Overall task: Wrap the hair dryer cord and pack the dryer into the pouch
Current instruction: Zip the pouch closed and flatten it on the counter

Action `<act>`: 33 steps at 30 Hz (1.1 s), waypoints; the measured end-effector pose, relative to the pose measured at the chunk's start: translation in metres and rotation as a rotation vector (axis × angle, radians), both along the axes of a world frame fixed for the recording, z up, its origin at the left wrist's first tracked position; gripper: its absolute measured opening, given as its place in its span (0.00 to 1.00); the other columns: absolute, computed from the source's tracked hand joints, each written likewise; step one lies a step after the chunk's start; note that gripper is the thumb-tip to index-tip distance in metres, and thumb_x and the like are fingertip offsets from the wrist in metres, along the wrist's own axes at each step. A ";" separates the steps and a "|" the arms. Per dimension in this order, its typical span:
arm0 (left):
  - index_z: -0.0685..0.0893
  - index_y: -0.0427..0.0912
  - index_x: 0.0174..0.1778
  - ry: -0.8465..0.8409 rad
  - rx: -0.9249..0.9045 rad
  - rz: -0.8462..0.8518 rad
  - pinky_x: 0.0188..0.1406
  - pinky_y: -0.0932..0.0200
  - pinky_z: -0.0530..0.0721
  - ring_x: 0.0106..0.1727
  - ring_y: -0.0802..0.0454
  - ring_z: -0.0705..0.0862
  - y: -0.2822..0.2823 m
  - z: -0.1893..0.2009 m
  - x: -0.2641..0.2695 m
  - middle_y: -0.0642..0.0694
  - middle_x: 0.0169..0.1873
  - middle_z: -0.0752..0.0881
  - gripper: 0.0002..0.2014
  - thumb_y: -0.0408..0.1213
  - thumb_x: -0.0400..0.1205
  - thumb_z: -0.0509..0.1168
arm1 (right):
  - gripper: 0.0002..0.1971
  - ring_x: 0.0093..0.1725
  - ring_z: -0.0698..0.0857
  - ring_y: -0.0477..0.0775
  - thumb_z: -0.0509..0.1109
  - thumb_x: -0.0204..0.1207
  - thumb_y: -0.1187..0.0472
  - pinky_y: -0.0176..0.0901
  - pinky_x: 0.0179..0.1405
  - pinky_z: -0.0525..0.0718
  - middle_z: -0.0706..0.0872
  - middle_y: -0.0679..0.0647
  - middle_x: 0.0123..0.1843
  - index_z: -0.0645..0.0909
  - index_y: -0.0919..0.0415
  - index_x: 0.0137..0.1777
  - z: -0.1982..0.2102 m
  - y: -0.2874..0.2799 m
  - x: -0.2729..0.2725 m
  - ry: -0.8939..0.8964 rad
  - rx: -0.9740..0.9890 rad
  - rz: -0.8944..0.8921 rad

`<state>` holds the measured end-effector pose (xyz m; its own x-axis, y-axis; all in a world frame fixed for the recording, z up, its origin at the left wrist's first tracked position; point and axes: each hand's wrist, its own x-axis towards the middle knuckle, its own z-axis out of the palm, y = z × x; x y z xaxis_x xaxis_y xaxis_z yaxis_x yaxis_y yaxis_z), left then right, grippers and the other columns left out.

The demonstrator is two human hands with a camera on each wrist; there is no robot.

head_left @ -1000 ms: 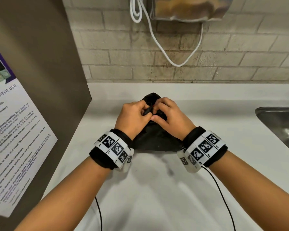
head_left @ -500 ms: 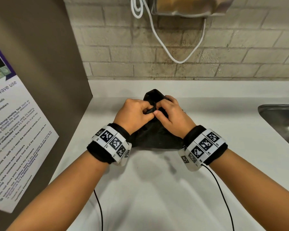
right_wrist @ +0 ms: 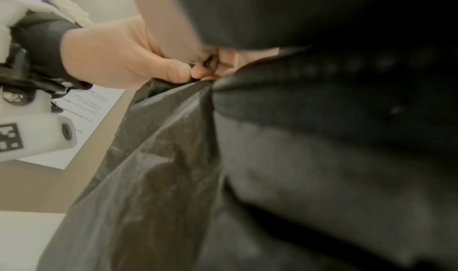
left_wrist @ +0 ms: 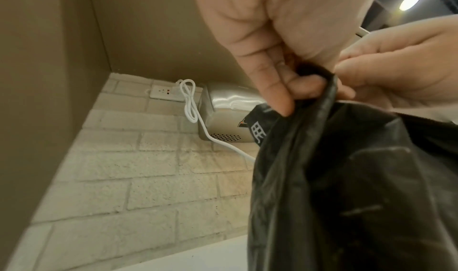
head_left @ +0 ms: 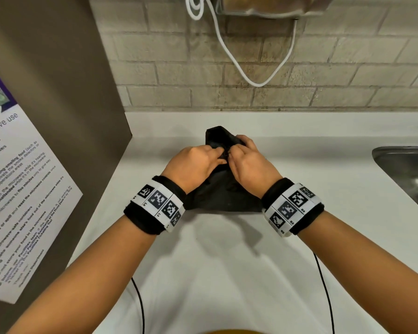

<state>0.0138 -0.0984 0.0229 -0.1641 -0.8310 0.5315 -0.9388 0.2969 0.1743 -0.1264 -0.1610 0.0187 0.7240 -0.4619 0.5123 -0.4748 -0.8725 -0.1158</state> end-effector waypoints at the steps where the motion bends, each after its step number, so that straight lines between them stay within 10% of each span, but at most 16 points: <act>1: 0.87 0.35 0.46 0.004 -0.006 -0.015 0.18 0.59 0.82 0.22 0.42 0.84 0.001 -0.001 0.001 0.40 0.25 0.86 0.20 0.46 0.76 0.55 | 0.12 0.33 0.86 0.69 0.56 0.73 0.69 0.48 0.65 0.67 0.82 0.63 0.25 0.77 0.70 0.32 0.000 -0.001 0.000 0.014 0.012 0.013; 5: 0.87 0.36 0.53 0.240 -0.065 -0.017 0.36 0.60 0.84 0.33 0.45 0.87 0.004 -0.004 0.009 0.38 0.32 0.89 0.19 0.45 0.77 0.59 | 0.11 0.47 0.81 0.67 0.57 0.79 0.70 0.37 0.47 0.69 0.81 0.67 0.35 0.77 0.74 0.39 0.006 -0.007 -0.005 -0.166 0.262 -0.040; 8: 0.88 0.33 0.49 0.443 -0.221 0.062 0.46 0.83 0.73 0.41 0.55 0.83 0.011 -0.008 0.027 0.38 0.37 0.91 0.15 0.40 0.78 0.63 | 0.13 0.32 0.74 0.57 0.55 0.81 0.67 0.35 0.33 0.62 0.74 0.58 0.30 0.74 0.70 0.37 0.010 -0.019 -0.016 -0.270 0.334 -0.142; 11: 0.89 0.32 0.45 0.515 -0.254 0.214 0.43 0.85 0.71 0.37 0.53 0.85 0.017 -0.016 0.044 0.37 0.37 0.90 0.10 0.34 0.78 0.65 | 0.13 0.26 0.69 0.53 0.54 0.81 0.67 0.36 0.31 0.62 0.69 0.51 0.24 0.69 0.64 0.33 0.010 -0.028 -0.030 -0.307 0.349 -0.198; 14: 0.84 0.38 0.59 0.481 -0.171 0.291 0.59 0.68 0.74 0.54 0.42 0.85 0.014 -0.019 0.039 0.38 0.52 0.87 0.16 0.40 0.78 0.61 | 0.14 0.24 0.68 0.45 0.54 0.81 0.67 0.35 0.29 0.60 0.67 0.47 0.23 0.67 0.63 0.32 0.011 -0.026 -0.033 -0.276 0.379 -0.197; 19: 0.65 0.59 0.75 0.133 0.167 0.260 0.72 0.31 0.58 0.75 0.49 0.67 0.000 0.006 -0.019 0.53 0.74 0.70 0.29 0.60 0.76 0.54 | 0.14 0.26 0.68 0.43 0.55 0.82 0.63 0.35 0.31 0.60 0.68 0.46 0.25 0.67 0.62 0.33 0.011 -0.023 -0.029 -0.264 0.371 -0.150; 27: 0.86 0.57 0.56 0.316 0.097 0.142 0.69 0.35 0.67 0.59 0.54 0.84 -0.022 0.005 -0.035 0.57 0.56 0.87 0.13 0.49 0.79 0.60 | 0.13 0.29 0.69 0.47 0.57 0.82 0.61 0.37 0.30 0.61 0.68 0.45 0.28 0.68 0.60 0.34 0.014 -0.017 -0.039 -0.195 0.325 -0.067; 33: 0.88 0.52 0.52 0.415 0.067 0.098 0.64 0.40 0.77 0.57 0.52 0.86 -0.024 -0.003 -0.023 0.52 0.53 0.89 0.16 0.48 0.77 0.59 | 0.14 0.40 0.79 0.64 0.58 0.80 0.62 0.46 0.40 0.70 0.80 0.65 0.35 0.69 0.61 0.32 0.000 -0.048 -0.086 -0.064 0.267 -0.351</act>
